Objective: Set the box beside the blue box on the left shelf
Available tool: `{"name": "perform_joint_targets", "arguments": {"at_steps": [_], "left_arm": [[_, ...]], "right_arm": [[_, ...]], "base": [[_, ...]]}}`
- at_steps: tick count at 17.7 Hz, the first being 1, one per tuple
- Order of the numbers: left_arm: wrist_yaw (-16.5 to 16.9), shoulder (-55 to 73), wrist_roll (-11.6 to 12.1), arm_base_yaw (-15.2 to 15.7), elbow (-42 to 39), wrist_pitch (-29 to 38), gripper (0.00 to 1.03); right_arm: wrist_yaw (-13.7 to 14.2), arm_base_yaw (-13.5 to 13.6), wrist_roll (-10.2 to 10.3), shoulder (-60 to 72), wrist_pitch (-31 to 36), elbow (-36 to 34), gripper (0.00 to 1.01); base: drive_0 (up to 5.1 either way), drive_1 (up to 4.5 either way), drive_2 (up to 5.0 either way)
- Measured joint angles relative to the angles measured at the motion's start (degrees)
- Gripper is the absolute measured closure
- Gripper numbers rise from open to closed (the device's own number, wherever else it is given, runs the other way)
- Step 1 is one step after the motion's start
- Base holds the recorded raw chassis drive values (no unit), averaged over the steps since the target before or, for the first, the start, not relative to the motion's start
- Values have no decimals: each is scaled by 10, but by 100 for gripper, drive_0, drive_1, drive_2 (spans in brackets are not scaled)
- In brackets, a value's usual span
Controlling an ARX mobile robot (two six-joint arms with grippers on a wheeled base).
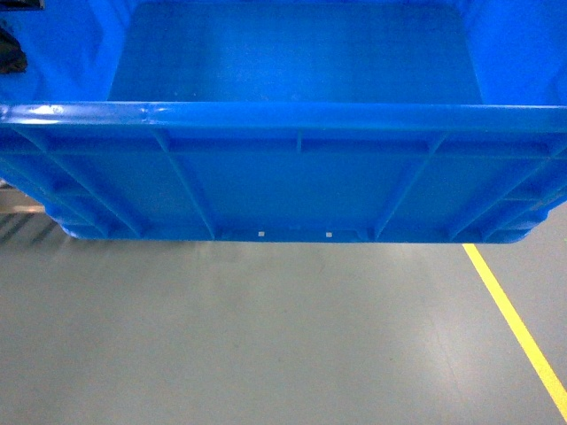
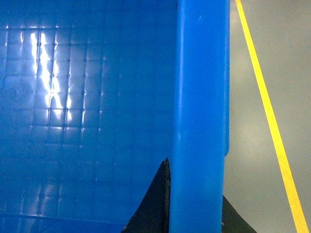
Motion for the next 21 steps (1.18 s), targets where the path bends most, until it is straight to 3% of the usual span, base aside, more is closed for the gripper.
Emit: {"name": "perform_joint_targets", "arguments": {"at_steps": [21], "left_arm": [[0, 0, 0, 0, 0, 1, 97]], "right_arm": [[0, 0, 0, 0, 0, 0, 94]], "base": [[-4, 426, -435]]}}
